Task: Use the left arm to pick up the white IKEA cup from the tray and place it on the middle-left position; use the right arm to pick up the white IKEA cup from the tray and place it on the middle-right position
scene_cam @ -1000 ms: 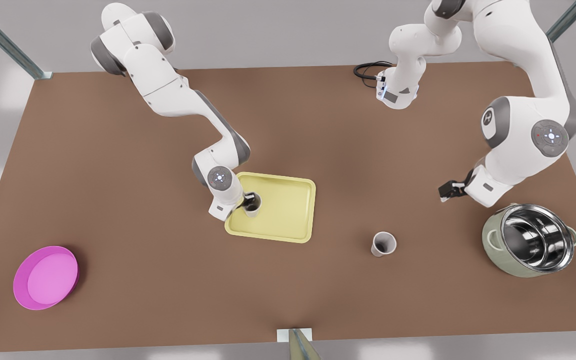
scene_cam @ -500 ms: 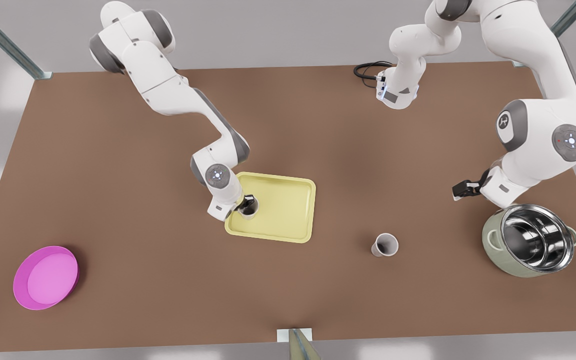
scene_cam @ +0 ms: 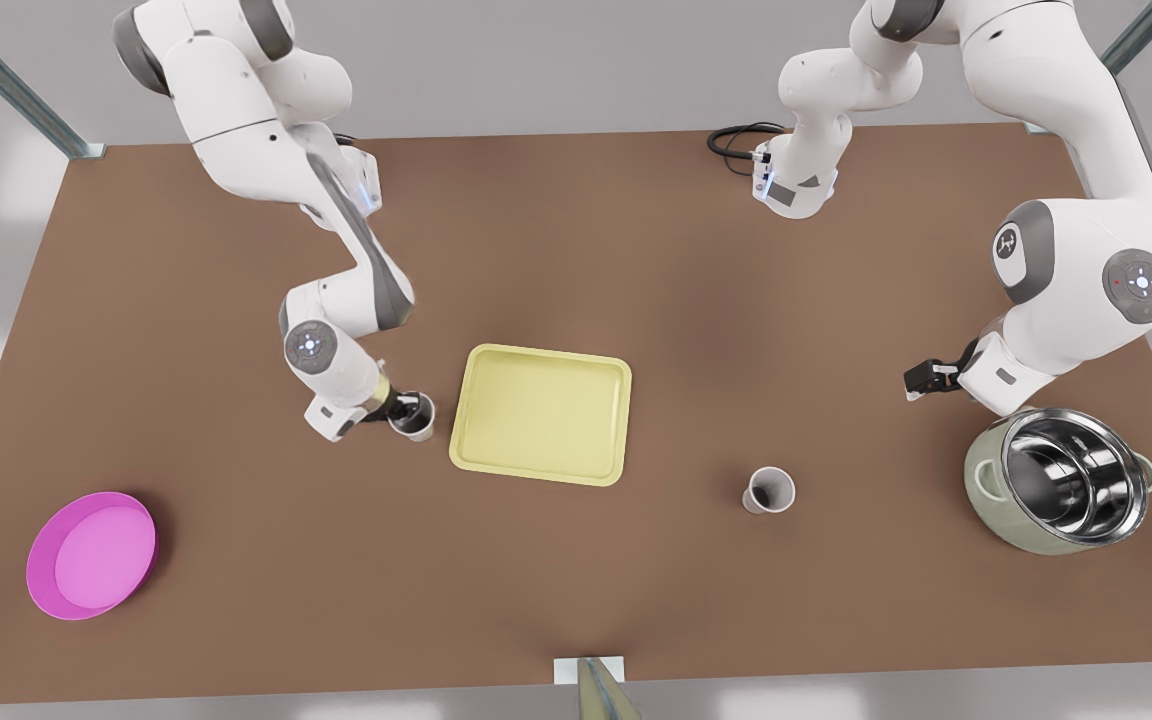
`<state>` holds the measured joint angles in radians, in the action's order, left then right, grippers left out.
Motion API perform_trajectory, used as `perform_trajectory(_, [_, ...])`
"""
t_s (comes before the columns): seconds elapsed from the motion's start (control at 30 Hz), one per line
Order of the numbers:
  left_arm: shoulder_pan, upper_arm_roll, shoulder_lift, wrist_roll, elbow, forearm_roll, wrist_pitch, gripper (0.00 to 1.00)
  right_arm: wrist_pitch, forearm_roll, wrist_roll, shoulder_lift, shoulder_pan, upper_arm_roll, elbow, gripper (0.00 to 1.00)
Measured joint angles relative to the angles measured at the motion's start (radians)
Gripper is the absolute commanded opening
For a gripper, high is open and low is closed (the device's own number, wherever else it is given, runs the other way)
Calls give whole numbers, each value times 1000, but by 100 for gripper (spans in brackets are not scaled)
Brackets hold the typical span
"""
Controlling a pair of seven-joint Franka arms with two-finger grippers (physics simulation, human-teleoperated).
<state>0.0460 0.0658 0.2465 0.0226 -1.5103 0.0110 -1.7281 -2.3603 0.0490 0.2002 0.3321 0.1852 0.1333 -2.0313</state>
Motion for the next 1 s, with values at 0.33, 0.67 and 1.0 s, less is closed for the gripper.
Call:
perform_trajectory(0.33, [0, 0, 0, 10, -3, 0, -1, 100, -35, -25, -69, 10, -27, -2, -37, 96])
perform_trajectory(0.67, [1, -1, -22, 14, -4, 5, 1, 100, 402, -37, -121, -132, -38, -188, 601, 100])
perform_trajectory(1.0, [-10, 23, -83, 18, -6, 9, 1, 100, 763, -79, -177, -175, -175, -70, 586, 100])
